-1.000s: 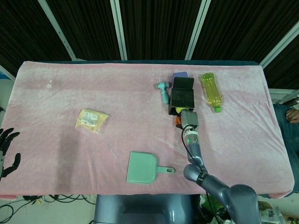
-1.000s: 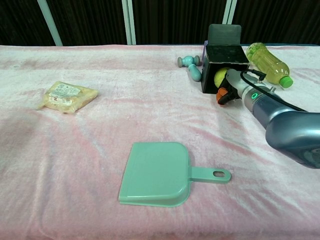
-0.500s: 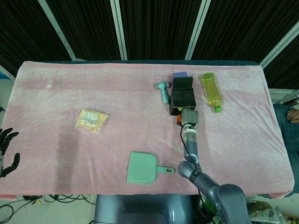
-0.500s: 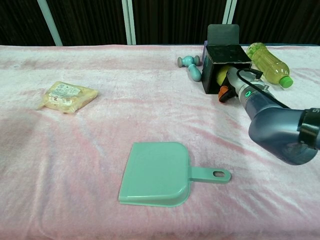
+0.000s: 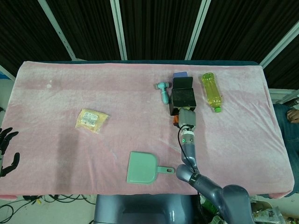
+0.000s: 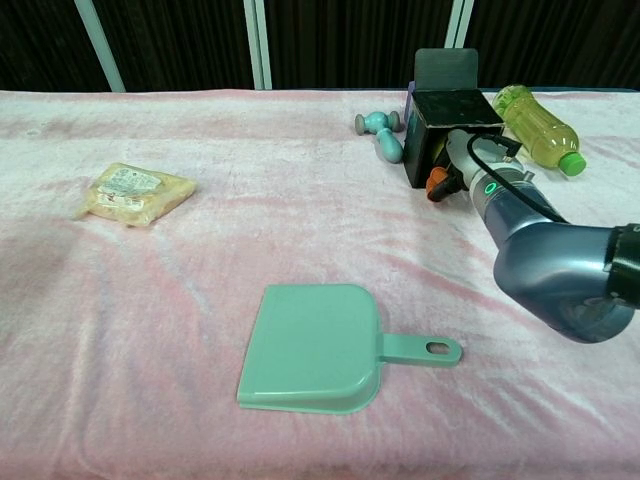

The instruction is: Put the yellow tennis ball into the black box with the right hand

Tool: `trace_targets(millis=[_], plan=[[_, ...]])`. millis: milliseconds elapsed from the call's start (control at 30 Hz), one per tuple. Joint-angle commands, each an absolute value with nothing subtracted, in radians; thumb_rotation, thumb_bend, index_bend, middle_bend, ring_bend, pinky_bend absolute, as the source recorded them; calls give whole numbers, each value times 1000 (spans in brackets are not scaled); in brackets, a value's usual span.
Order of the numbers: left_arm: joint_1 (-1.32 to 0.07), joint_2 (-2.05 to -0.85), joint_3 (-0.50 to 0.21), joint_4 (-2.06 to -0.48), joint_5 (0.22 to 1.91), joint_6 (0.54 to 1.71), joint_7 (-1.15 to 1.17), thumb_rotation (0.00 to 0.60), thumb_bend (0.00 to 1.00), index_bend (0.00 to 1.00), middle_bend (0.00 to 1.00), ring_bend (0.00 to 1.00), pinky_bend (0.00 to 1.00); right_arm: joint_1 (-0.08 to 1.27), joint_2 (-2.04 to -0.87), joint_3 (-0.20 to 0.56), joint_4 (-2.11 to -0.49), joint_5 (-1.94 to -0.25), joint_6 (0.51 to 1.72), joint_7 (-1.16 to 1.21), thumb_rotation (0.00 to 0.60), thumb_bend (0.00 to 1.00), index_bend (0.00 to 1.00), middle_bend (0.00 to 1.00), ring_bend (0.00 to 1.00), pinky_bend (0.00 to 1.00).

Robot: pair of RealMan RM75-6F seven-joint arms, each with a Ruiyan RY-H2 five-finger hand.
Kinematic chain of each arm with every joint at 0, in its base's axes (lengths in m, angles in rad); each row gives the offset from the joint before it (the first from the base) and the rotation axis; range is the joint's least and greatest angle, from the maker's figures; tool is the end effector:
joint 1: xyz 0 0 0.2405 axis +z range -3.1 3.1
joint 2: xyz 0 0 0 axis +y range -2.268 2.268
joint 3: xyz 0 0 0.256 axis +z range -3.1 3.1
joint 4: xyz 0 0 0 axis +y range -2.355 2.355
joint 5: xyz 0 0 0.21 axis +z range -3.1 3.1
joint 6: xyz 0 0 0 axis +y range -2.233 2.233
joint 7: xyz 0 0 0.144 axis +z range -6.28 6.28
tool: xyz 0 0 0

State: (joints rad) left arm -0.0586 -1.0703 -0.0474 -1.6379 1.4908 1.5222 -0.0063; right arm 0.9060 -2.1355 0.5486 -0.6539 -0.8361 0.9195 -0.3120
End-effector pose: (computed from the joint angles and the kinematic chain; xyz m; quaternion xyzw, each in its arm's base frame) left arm -0.3132 0.1721 0.1774 -0.5822 -0.3815 -0.3865 0.6050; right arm -0.1553 -0.4170 -0.0968 0.5408 -0.5230 0.3740 0.5424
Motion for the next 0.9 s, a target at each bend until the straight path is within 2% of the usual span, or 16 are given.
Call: trace_targets(millis=[33,100,200,267,400,467,533,633,733,833,900], plan=[[-58,-1070,-47,-1637,1494,1524,-8,600,482,178,105,38,75,823,-2036,524,-861,-852,986,-337,600,691,955,909,962,1000],[-58,-1071,-46,-1637,1496,1525,-9,600,482,178,105,38,75,782,-1977,510,-975,-849,1008,-368,600,654,874,827,902,990],[-58,-1071,-44,-1637,1501,1525,-8,600,482,178,105,38,75,708,-1859,488,-1191,-813,1040,-442,600,617,730,684,794,914],[-58,-1071,-42,-1636,1504,1525,-7,600,482,178,105,38,75,651,-1749,462,-1372,-773,1069,-519,600,598,638,574,711,826],[-58,-1072,-42,-1636,1505,1525,-7,600,483,178,105,38,75,582,-1581,434,-1623,-699,1115,-617,600,553,551,434,584,660],[-58,-1073,-43,-1637,1506,1527,-6,600,482,178,105,38,75,546,-1494,429,-1747,-660,1134,-635,600,512,508,354,502,559],[-57,-1074,-43,-1637,1509,1531,-6,600,482,178,105,38,75,510,-1370,423,-1894,-593,1119,-650,600,437,409,248,386,436],[-56,-1075,-44,-1636,1511,1536,-6,600,483,178,105,39,75,490,-1217,408,-2033,-476,1063,-664,600,305,258,113,235,317],[-56,-1077,-47,-1634,1512,1541,-5,600,483,178,105,38,75,491,-1070,383,-2134,-373,991,-678,600,221,135,30,140,251],[-56,-1079,-48,-1632,1514,1544,-3,600,482,178,104,39,75,459,-1002,351,-2164,-445,991,-653,600,185,56,0,97,238],[-55,-1081,-48,-1631,1517,1547,-1,600,482,178,104,39,75,400,-1011,328,-2160,-594,1058,-593,600,153,22,0,79,231]])
